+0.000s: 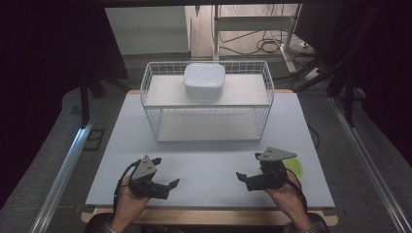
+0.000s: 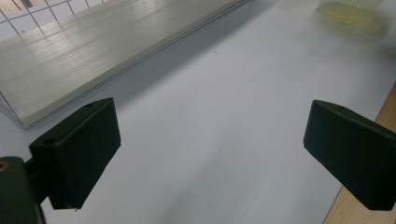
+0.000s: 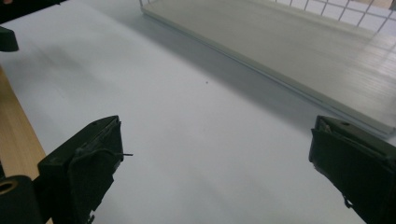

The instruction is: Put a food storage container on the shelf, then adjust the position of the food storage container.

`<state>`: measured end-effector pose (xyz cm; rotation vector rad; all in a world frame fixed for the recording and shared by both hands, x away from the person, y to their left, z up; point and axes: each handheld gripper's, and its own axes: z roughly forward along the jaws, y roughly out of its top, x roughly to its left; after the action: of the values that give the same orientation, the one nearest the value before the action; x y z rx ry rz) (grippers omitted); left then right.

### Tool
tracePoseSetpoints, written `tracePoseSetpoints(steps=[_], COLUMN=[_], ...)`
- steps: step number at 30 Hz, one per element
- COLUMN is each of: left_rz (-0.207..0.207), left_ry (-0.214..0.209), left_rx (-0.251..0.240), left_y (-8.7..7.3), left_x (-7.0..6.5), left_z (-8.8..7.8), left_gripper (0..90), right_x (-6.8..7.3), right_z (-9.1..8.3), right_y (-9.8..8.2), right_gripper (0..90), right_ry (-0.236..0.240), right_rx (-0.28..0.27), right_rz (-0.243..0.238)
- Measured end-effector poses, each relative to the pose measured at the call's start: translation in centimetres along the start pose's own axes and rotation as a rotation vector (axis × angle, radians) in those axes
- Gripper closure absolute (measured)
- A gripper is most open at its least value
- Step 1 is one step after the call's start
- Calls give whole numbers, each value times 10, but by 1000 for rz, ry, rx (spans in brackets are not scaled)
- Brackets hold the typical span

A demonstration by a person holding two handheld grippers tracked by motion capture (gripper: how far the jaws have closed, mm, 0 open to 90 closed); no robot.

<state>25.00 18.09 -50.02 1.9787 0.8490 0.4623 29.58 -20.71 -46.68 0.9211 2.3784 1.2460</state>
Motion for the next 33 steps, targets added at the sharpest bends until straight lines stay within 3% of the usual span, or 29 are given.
tracePoseSetpoints(steps=[5, 9, 13, 18, 21, 22, 26, 29, 33], left_rz=[-7, -21, -27, -26, -27, -28, -29, -28, -31], left_ry=[2, -3, -4, -2, -1, -2, -1, -1, -2], left_rx=[-4, -2, 4, 7, 6, 7, 10, 9, 9], left_y=[-1, -3, -5, -5, -5, -6, -6, -6, -6], left_x=[2, 4, 5, 4, 5, 5, 5, 5, 6], left_z=[0, 1, 3, 3, 3, 4, 4, 4, 4], left_gripper=[35, 35, 36, 35, 36, 36, 36, 36, 37], right_x=[-3, -8, -16, -27, -31, -34, -39, -41, -49], right_z=[-1, -4, -17, -33, -38, -43, -50, -53, -62], right_y=[-3, -5, -7, -13, -16, -19, -23, -25, -30], right_gripper=[21, 27, 266, 500, 576, 661, 754, 775, 835], right_ry=[-39, -41, -92, -144, -156, -167, -182, -199, -240], right_rx=[36, 42, 38, 36, 37, 45, 50, 56, 49], right_rz=[6, 56, 106, 123, 125, 123, 121, 119, 143])
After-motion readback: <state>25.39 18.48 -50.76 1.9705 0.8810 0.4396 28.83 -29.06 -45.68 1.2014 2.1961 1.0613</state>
